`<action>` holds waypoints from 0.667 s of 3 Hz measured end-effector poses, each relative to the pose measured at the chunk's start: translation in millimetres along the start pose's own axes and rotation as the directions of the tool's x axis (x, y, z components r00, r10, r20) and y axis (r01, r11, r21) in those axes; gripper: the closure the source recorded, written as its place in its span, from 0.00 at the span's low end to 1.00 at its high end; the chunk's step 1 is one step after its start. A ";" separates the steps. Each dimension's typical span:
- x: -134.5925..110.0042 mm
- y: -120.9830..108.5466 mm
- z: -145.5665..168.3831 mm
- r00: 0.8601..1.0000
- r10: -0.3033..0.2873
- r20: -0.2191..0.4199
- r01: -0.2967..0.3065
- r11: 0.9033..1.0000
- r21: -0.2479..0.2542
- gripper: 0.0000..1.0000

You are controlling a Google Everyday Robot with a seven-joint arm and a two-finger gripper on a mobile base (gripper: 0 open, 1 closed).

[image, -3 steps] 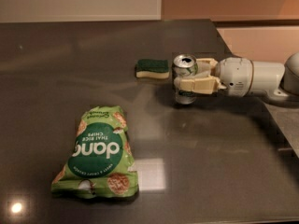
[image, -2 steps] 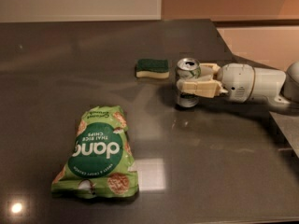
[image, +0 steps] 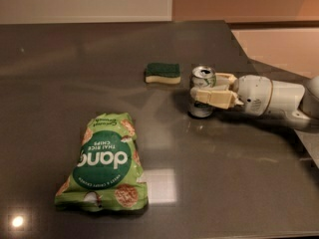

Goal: Place 7up can upright

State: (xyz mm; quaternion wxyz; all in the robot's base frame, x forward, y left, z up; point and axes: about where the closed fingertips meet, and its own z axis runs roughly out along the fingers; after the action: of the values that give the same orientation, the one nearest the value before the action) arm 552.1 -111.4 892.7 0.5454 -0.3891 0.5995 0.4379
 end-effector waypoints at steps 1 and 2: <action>-0.7 1.0 2.3 1.000 -0.001 -0.001 0.001 1.000 -0.005 0.13; -1.3 2.0 4.6 1.000 -0.002 -0.001 0.002 1.000 -0.009 0.00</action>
Offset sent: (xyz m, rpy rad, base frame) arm -0.0001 0.0023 0.0007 -0.0004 -0.0008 0.0044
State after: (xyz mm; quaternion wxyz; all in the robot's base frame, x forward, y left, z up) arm 551.7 -106.4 894.1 0.5438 -0.3923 0.5974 0.4400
